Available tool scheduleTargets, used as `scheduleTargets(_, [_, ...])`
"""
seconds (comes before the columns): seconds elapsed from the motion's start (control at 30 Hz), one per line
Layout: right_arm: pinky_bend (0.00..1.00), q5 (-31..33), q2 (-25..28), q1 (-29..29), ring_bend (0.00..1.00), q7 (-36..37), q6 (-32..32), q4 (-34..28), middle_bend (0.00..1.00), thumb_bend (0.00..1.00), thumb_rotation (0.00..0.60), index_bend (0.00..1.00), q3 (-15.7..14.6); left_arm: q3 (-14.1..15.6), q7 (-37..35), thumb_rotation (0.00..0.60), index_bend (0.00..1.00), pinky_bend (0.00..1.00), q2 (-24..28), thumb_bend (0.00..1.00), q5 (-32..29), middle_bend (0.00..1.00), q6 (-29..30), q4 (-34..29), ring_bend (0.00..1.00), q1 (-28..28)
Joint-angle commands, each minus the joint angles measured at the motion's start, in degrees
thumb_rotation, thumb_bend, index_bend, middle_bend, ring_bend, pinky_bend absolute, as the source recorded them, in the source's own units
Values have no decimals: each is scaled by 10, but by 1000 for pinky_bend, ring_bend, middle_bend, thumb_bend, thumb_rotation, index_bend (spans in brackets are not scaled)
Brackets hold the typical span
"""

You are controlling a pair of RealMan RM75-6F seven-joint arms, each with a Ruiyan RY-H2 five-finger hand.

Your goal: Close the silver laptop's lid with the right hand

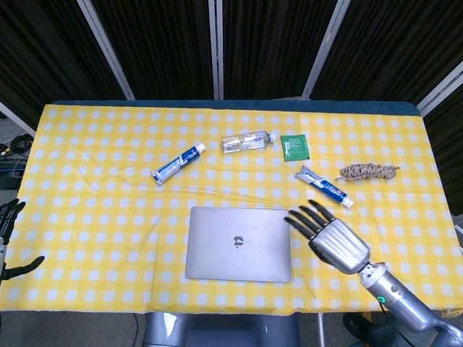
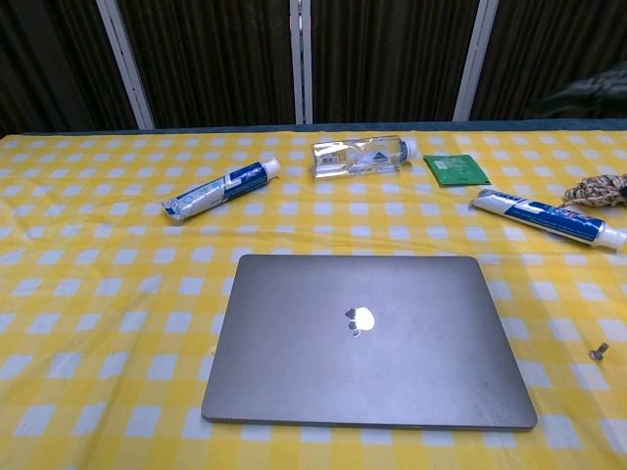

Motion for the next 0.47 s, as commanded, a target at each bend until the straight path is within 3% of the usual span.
scheduleTargets(0.03, [0, 60, 23, -59, 0, 30, 50, -2, 0, 0, 600, 0, 12, 2, 0, 600, 0, 0, -1, 0, 7, 0, 6, 1, 0, 2])
scheduleTargets(0.23, [0, 109, 5, -119, 0, 47, 94, 4, 0, 0, 600, 0, 11, 5, 1, 600, 0, 0, -5, 0, 21, 0, 17, 4, 0, 5])
scheduleTargets(0.33, [0, 130, -28, -155, 0, 48, 118, 35, 0, 0, 600, 0, 10, 10, 1, 600, 0, 0, -7, 0, 33, 0, 20, 5, 0, 6])
scheduleTargets(0.47, [0, 128, -41, -168, 0, 63, 124, 54, 0, 0, 600, 0, 13, 13, 1, 600, 0, 0, -8, 0, 40, 0, 22, 7, 0, 7])
